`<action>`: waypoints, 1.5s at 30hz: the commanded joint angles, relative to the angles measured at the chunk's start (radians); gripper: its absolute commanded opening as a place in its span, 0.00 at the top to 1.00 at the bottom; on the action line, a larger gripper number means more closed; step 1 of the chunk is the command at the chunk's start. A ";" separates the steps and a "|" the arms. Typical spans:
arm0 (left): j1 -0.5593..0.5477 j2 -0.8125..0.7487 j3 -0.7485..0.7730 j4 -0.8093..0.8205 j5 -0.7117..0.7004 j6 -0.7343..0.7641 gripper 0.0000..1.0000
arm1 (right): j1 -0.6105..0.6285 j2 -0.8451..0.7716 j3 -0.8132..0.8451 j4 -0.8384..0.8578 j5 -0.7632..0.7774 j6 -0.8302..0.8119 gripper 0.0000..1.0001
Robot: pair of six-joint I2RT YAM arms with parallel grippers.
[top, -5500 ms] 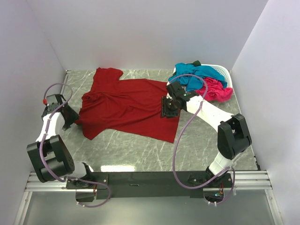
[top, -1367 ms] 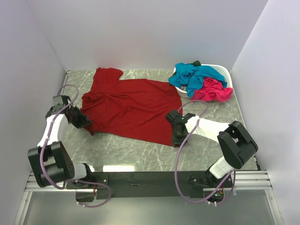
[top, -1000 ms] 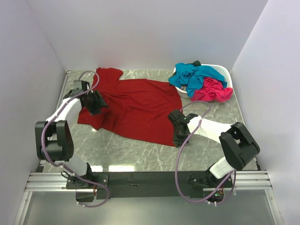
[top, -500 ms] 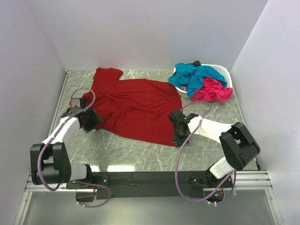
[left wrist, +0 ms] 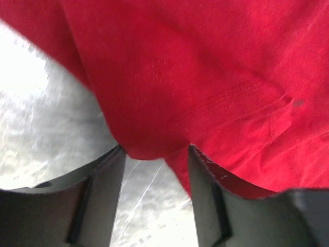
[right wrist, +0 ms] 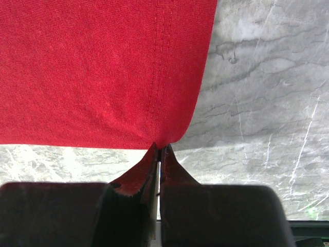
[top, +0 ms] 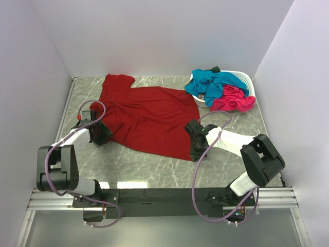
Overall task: Fold and stack the t-shirts
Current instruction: Flatten the tshirt out
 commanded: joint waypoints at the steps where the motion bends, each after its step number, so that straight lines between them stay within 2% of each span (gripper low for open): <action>1: 0.007 0.046 -0.003 0.072 -0.007 -0.017 0.43 | -0.011 0.031 -0.030 -0.006 0.085 -0.008 1.00; 9: 0.012 0.040 0.012 0.048 -0.026 0.005 0.64 | -0.013 0.033 -0.032 -0.009 0.087 -0.009 1.00; 16: 0.015 -0.059 0.020 -0.029 -0.028 0.025 0.70 | -0.013 0.039 -0.025 -0.012 0.087 -0.011 1.00; 20: 0.027 -0.105 0.031 -0.069 -0.016 0.032 0.70 | -0.013 0.047 -0.021 -0.014 0.087 -0.014 1.00; 22: 0.032 -0.118 0.031 -0.072 -0.017 0.036 0.75 | -0.011 0.047 -0.019 -0.012 0.086 -0.016 1.00; 27: 0.060 -0.110 0.043 -0.090 0.018 0.047 0.78 | -0.013 0.051 -0.018 -0.014 0.087 -0.016 1.00; 31: 0.095 -0.145 0.074 -0.119 0.029 0.056 0.99 | -0.016 0.036 -0.021 -0.017 0.096 -0.012 1.00; 38: 0.201 -0.213 0.135 -0.197 0.070 0.091 1.00 | -0.017 -0.050 -0.004 -0.093 0.122 -0.008 1.00; 45: 0.241 -0.349 0.147 -0.331 0.060 0.094 0.99 | -0.017 -0.107 0.022 -0.242 0.158 -0.012 1.00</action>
